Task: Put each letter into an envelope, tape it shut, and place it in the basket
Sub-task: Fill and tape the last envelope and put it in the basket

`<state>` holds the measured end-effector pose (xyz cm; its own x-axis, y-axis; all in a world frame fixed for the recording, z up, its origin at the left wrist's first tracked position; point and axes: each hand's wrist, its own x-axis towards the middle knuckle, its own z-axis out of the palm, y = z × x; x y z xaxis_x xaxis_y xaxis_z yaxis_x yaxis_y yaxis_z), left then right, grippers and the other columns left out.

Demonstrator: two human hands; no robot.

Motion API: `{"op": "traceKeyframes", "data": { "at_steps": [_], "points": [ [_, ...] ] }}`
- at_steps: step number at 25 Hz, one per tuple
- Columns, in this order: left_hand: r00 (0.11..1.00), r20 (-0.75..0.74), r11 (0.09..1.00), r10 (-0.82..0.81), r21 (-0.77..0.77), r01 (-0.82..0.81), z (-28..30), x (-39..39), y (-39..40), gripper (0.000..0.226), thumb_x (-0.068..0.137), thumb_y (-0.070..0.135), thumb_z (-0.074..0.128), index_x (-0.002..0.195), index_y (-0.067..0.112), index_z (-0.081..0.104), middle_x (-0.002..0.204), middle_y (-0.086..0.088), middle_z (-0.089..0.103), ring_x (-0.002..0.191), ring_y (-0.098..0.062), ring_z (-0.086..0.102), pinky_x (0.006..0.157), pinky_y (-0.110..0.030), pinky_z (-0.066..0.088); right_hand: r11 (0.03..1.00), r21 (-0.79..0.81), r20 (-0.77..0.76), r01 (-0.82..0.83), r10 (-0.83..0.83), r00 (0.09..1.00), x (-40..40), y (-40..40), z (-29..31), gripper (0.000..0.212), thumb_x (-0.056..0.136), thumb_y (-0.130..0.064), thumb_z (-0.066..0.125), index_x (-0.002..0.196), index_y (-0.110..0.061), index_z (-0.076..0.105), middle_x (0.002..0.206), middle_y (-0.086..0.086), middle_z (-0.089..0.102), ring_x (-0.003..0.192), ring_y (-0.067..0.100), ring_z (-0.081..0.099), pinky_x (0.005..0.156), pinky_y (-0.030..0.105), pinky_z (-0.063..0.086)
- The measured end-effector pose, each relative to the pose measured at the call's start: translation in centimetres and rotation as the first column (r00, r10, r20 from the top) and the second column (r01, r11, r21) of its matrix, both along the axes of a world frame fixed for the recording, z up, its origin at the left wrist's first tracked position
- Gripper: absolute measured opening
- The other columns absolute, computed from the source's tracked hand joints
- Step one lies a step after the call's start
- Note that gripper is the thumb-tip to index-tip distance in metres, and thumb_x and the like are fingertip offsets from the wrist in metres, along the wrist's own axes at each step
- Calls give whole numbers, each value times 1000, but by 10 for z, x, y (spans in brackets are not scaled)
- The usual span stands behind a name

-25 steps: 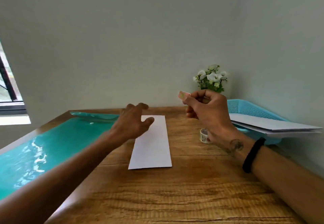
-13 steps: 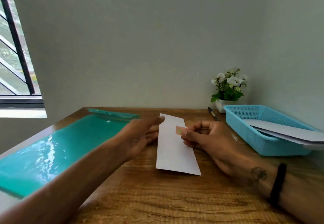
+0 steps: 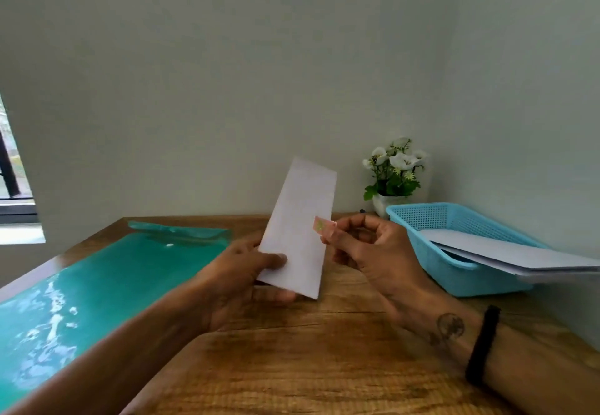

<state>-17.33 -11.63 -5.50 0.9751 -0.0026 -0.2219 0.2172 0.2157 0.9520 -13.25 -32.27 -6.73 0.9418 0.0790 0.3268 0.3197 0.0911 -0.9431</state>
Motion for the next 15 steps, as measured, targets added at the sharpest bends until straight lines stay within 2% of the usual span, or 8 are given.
{"op": "traceKeyframes", "data": {
  "at_steps": [3, 6, 10, 12, 15],
  "points": [
    [983, 126, 980, 130, -167, -108, -2, 4, 2, 28, 101, 5, 60, 127, 14, 58, 128, -17, 63, 103, -40, 74, 61, -40, 66, 998, -53, 59, 36, -33, 998, -1, -1, -1, 17, 76, -26, 90, 88, -23, 78, 86, -5, 82, 72, 9, 76, 66, 23, 63],
    [956, 222, 957, 191, -260, -130, -4, 6, 0, 34, 103, 6, 56, 136, 15, 54, 133, -15, 61, 104, -39, 74, 64, -39, 65, 986, -137, 125, 93, -76, 989, -4, -1, -1, 16, 78, -26, 90, 87, -24, 77, 84, -8, 81, 72, 10, 77, 63, 21, 62],
    [916, 378, 987, 137, -136, -91, -7, 5, -2, 40, 105, 14, 54, 143, 27, 48, 137, -9, 59, 101, -32, 77, 67, -41, 65, 968, -207, 230, 144, -95, 969, -6, -1, 1, 17, 78, -28, 91, 87, -24, 77, 80, -9, 81, 70, 6, 76, 60, 20, 61],
    [907, 408, 994, 100, -73, -77, -9, 3, -6, 40, 104, 17, 54, 142, 29, 47, 138, -7, 58, 102, -30, 77, 68, -40, 65, 958, -244, 259, 153, -87, 962, -7, -1, 1, 18, 77, -29, 91, 88, -24, 77, 82, -11, 81, 75, 5, 77, 63, 23, 64],
    [908, 413, 997, 72, -61, -51, -12, 3, -12, 41, 103, 17, 56, 141, 30, 47, 136, -7, 57, 103, -29, 77, 70, -40, 66, 944, -287, 260, 165, -89, 962, -8, 1, 0, 20, 75, -31, 92, 88, -24, 78, 83, -8, 81, 78, 7, 77, 65, 27, 66]
  ]
}}
